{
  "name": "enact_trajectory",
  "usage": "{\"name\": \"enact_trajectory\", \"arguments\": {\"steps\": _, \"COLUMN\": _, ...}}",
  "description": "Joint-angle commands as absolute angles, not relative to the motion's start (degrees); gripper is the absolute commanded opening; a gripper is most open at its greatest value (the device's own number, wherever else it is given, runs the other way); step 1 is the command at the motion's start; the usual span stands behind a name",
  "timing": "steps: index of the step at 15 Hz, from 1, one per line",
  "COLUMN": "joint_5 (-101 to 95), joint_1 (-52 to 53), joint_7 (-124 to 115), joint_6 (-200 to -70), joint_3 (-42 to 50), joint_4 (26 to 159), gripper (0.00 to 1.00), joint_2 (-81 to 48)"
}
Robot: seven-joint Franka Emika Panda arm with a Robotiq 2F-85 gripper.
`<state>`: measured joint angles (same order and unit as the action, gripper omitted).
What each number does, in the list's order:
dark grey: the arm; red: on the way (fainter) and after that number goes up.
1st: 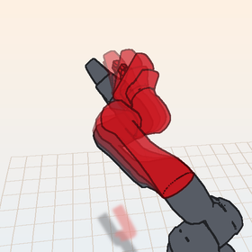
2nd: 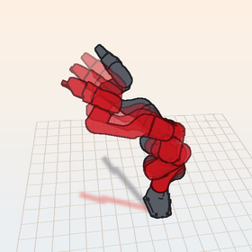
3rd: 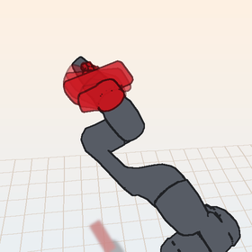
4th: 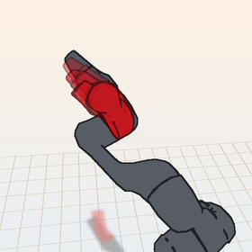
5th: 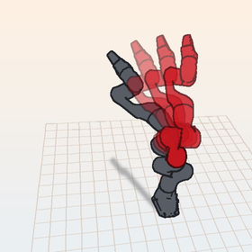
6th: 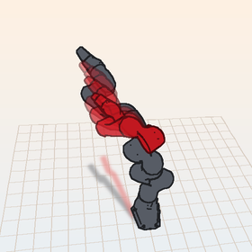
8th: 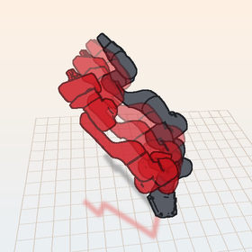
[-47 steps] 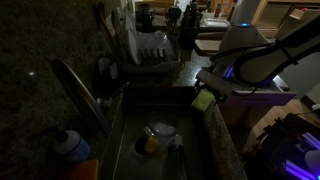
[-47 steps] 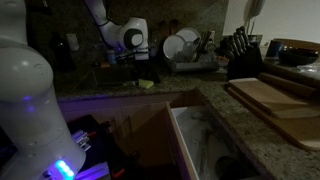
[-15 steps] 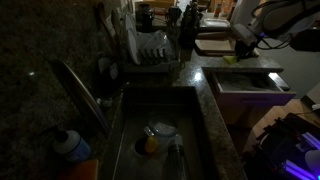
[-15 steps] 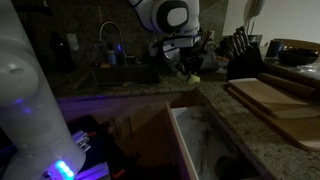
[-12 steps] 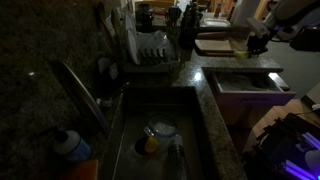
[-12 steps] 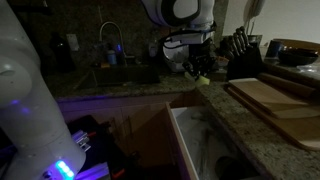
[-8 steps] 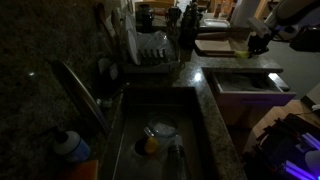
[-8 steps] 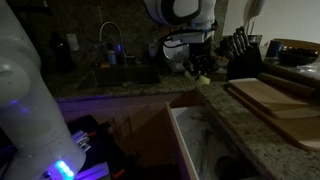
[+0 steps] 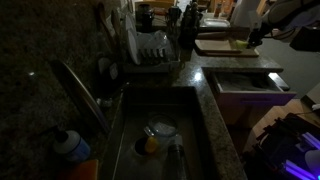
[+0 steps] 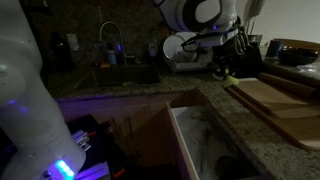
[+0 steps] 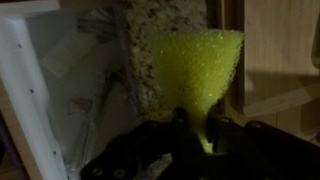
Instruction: Move the yellow sponge to the right side of the countertop
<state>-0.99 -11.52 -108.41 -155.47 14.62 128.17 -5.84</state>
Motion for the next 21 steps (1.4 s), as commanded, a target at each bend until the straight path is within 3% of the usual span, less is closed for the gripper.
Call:
{"name": "enact_trajectory", "arguments": {"steps": 1, "joint_5": -9.40, "joint_1": -10.33, "joint_7": -121.91, "joint_6": -155.00, "joint_3": 19.66, "joint_4": 119.40, "gripper": 0.05, "joint_2": -15.63}}
{"name": "enact_trajectory", "arguments": {"steps": 4, "joint_5": -10.87, "joint_1": -8.95, "joint_7": -126.82, "joint_6": -144.64, "joint_3": 22.13, "joint_4": 114.24, "gripper": 0.05, "joint_2": -20.30}}
{"name": "enact_trajectory", "arguments": {"steps": 5, "joint_5": -9.66, "joint_1": -9.88, "joint_7": -123.54, "joint_6": -150.03, "joint_3": 21.14, "joint_4": 118.34, "gripper": 0.20, "joint_2": -17.39}}
{"name": "enact_trajectory", "arguments": {"steps": 8, "joint_5": -9.76, "joint_1": -9.43, "joint_7": -125.30, "joint_6": -146.54, "joint_3": 21.65, "joint_4": 115.23, "gripper": 0.20, "joint_2": -20.34}}
{"name": "enact_trajectory", "arguments": {"steps": 9, "joint_5": -8.25, "joint_1": -10.02, "joint_7": -124.04, "joint_6": -145.14, "joint_3": 20.78, "joint_4": 115.03, "gripper": 0.05, "joint_2": -20.39}}
{"name": "enact_trajectory", "arguments": {"steps": 14, "joint_5": 6.72, "joint_1": -13.86, "joint_7": -114.47, "joint_6": -141.68, "joint_3": 16.47, "joint_4": 114.66, "gripper": 0.05, "joint_2": -23.92}}
{"name": "enact_trajectory", "arguments": {"steps": 15, "joint_5": 4.24, "joint_1": -11.84, "joint_7": -116.43, "joint_6": -141.25, "joint_3": 18.18, "joint_4": 115.01, "gripper": 0.20, "joint_2": -22.51}}
{"name": "enact_trajectory", "arguments": {"steps": 16, "joint_5": 5.21, "joint_1": -11.99, "joint_7": -116.01, "joint_6": -141.34, "joint_3": 18.11, "joint_4": 115.01, "gripper": 0.20, "joint_2": -23.31}}
{"name": "enact_trajectory", "arguments": {"steps": 17, "joint_5": 5.48, "joint_1": -12.06, "joint_7": -115.95, "joint_6": -141.37, "joint_3": 18.08, "joint_4": 115.00, "gripper": 0.05, "joint_2": -23.83}}
{"name": "enact_trajectory", "arguments": {"steps": 21, "joint_5": 2.14, "joint_1": -9.72, "joint_7": -121.17, "joint_6": -149.80, "joint_3": 20.32, "joint_4": 115.81, "gripper": 0.05, "joint_2": -25.27}}
